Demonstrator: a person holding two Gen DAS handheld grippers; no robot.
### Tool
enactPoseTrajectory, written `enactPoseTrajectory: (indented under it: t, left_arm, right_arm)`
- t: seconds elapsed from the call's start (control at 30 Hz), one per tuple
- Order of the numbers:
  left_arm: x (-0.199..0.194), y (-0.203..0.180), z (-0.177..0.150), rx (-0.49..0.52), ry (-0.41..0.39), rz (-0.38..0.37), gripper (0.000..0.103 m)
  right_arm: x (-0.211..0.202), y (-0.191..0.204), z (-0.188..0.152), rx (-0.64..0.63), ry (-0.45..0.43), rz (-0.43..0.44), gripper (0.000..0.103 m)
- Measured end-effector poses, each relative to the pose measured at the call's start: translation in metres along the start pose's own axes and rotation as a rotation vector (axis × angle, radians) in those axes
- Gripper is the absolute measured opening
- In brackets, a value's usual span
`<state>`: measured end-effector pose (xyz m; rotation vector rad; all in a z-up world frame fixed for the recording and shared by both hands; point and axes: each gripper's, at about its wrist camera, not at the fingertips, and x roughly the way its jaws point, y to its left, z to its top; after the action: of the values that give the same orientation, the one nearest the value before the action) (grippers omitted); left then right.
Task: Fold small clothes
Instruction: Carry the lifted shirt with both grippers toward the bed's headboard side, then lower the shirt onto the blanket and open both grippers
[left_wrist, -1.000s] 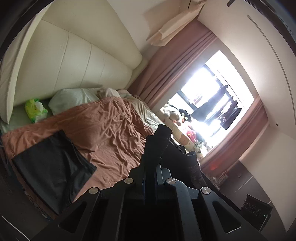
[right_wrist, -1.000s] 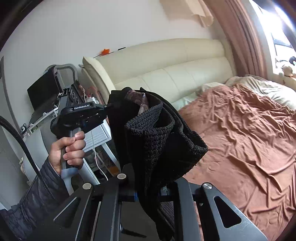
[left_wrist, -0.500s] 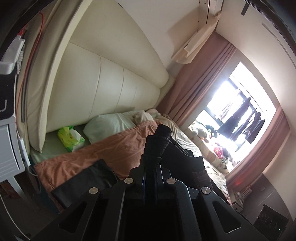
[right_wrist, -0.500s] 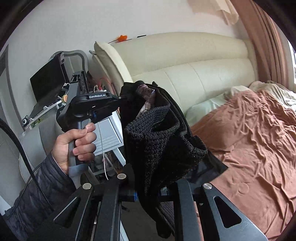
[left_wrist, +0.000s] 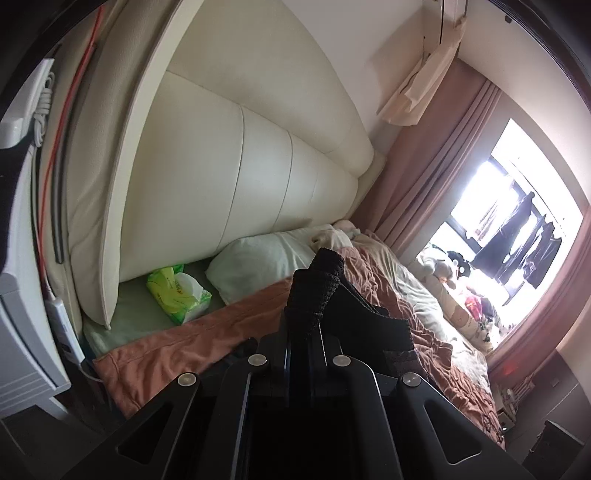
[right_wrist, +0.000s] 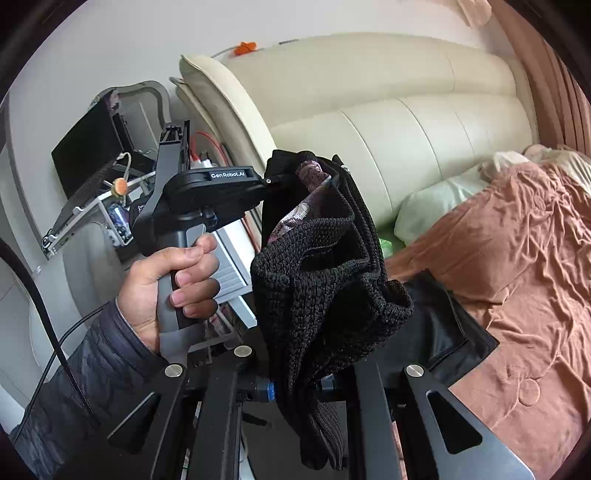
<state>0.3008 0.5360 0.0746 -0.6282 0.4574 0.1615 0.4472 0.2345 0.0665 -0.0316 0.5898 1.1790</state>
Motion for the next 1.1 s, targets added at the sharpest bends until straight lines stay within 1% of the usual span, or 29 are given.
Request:
enactPoseTrajectory:
  t: [0.1,0.23,0.37,0.63,0.7,0.73,0.77,0.8,0.83,0.87,0.93,1.03,1.1]
  left_arm:
    - [0.038,0.008,-0.001,0.007,0.031,0.026,0.006]
    - [0.086,0.015,-0.012,0.022,0.08,0.056,0.006]
    - [0.125,0.014,-0.02,0.057,0.12,0.086,0.006]
    - [0.197,0.019,-0.035,0.088,0.188,0.143,0.006]
    - [0.216,0.022,-0.041,0.1,0.202,0.172,0.006]
    - [0.223,0.023,-0.043,0.108,0.213,0.195,0.007]
    - [0.233,0.026,-0.047,0.111,0.239,0.227,0.008]
    - [0.243,0.03,-0.051,0.11,0.269,0.264,0.01]
    - [0.253,0.035,-0.056,0.105,0.302,0.302,0.014]
    - [0.257,0.039,-0.062,0.099,0.315,0.321,0.016]
    - [0.256,0.045,-0.067,0.098,0.31,0.342,0.023]
    - [0.25,0.05,-0.073,0.105,0.314,0.361,0.035]
    - [0.243,0.053,-0.077,0.104,0.32,0.37,0.035]
  right_arm:
    - [0.023,-0.027,0.002,0.029,0.009,0.002,0.01]
    - [0.053,-0.065,0.004,0.074,0.03,-0.007,0.01]
    - [0.069,-0.094,0.0,0.106,0.032,-0.015,0.01]
    - [0.098,-0.152,-0.01,0.188,0.053,-0.05,0.011]
    - [0.104,-0.165,-0.014,0.194,0.059,-0.099,0.014]
    - [0.109,-0.172,-0.016,0.194,0.066,-0.145,0.016]
    - [0.116,-0.184,-0.019,0.203,0.091,-0.213,0.026]
    - [0.123,-0.196,-0.025,0.225,0.12,-0.262,0.034]
    - [0.127,-0.209,-0.032,0.259,0.143,-0.295,0.048]
    - [0.129,-0.22,-0.04,0.288,0.154,-0.313,0.049]
    - [0.131,-0.235,-0.053,0.331,0.177,-0.326,0.049]
    - [0.128,-0.246,-0.069,0.398,0.194,-0.299,0.049]
    - [0.125,-0.251,-0.073,0.426,0.196,-0.289,0.049]
